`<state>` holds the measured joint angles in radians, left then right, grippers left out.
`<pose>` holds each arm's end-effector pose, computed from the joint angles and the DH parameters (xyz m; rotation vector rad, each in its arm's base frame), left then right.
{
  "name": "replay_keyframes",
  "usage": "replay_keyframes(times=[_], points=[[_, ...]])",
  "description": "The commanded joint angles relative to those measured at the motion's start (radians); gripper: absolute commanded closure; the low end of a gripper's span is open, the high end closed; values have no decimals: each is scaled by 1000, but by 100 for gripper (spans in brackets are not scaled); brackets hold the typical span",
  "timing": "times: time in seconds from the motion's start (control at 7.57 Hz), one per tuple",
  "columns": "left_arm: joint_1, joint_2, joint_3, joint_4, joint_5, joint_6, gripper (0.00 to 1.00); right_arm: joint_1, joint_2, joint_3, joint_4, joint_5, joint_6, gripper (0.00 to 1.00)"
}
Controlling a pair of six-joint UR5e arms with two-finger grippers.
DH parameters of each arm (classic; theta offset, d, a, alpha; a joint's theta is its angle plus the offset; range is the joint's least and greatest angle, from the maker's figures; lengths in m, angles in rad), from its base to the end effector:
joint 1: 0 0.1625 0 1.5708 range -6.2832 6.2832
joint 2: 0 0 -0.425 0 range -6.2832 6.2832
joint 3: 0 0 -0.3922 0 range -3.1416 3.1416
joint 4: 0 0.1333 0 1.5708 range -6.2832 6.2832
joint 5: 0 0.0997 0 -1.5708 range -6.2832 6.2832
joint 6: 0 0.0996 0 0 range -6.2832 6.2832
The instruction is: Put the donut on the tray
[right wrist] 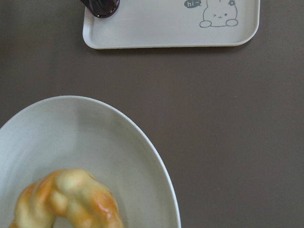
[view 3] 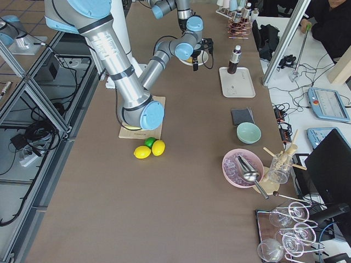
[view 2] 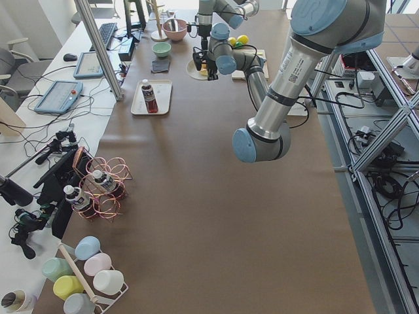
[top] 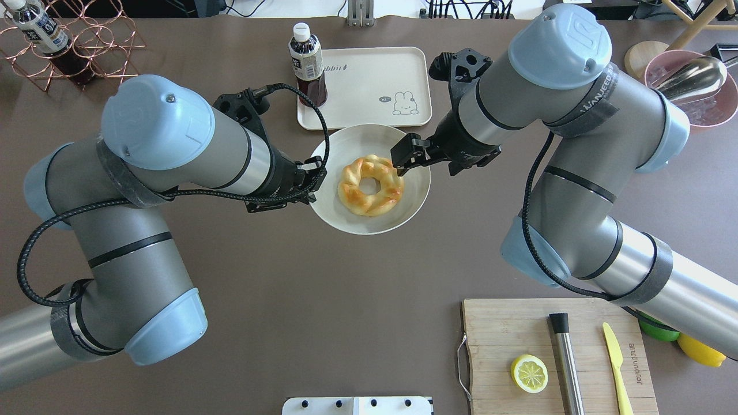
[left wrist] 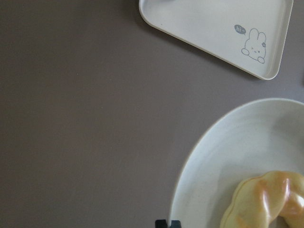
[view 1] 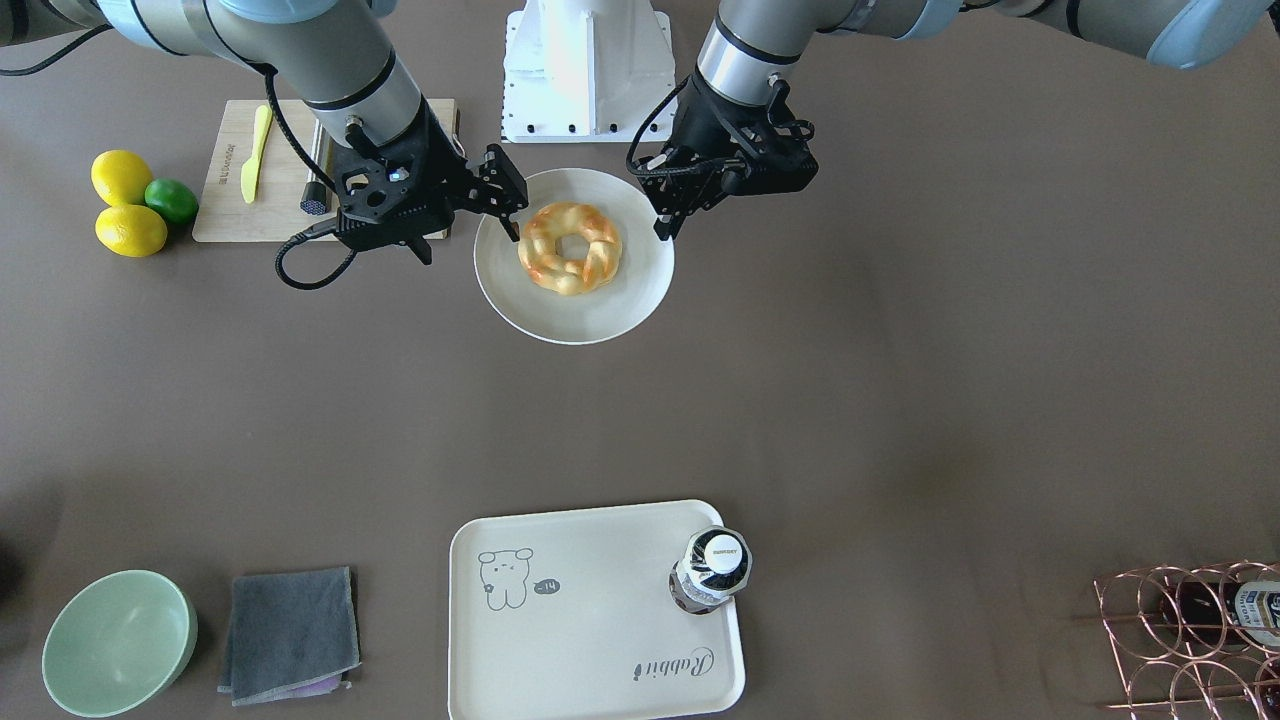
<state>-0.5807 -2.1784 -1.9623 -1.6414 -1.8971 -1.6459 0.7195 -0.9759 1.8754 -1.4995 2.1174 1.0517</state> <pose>0.4339 -0.4060 0.1395 -0.0202 1.1072 -0.4137 -0.4041 -0.4624 0.1731 0.1393 -1.0587 -0.0842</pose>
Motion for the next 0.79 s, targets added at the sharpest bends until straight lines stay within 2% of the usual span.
replay_keyframes(times=[0.0, 0.13, 0.26, 0.53, 0.66], points=[[1, 17, 0, 0, 3, 3, 100, 5, 0, 1, 7, 6, 1, 0], [1, 17, -1, 0, 1, 3, 100, 8, 0, 1, 7, 9, 2, 1], [-1, 20, -3, 0, 1, 3, 100, 9, 0, -1, 7, 9, 45, 13], [-2, 17, -16, 2, 1, 1, 100, 9, 0, -5, 7, 9, 71, 61], [-2, 16, -17, 2, 1, 0, 100, 8, 0, -5, 7, 9, 71, 77]])
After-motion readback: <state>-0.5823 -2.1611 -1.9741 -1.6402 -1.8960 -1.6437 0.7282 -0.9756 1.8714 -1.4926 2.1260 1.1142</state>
